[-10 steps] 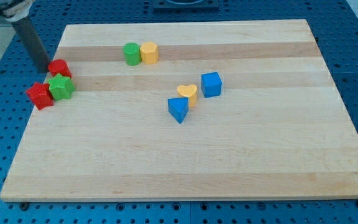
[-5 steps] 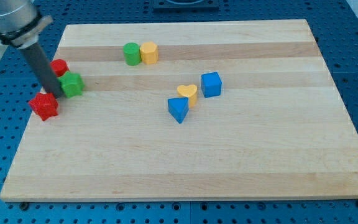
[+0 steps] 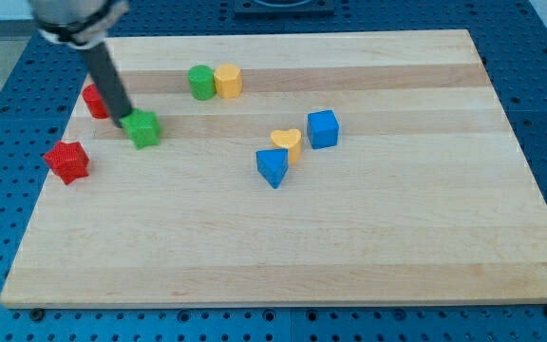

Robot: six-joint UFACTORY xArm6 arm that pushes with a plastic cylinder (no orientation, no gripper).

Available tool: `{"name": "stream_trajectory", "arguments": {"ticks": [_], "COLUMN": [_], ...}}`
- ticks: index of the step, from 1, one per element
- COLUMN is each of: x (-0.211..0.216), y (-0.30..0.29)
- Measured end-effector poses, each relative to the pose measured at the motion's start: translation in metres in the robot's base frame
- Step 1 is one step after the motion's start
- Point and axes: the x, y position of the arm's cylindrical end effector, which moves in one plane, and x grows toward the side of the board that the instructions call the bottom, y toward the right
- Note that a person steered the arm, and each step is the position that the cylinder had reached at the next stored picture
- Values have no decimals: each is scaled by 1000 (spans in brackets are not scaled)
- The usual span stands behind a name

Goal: Move the green star to the right of the yellow hexagon

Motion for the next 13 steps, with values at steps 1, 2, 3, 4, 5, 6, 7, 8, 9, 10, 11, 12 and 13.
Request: {"name": "stream_trajectory", "arguments": {"ticks": [1, 2, 3, 4, 5, 6, 7, 8, 9, 10, 11, 12, 13], "x": [0, 0, 15, 23, 23, 23, 24, 39, 55, 54, 22, 1, 1], "y": [-4, -41, -50, -31, 22, 54, 30, 15, 22, 50, 80, 116, 126]}}
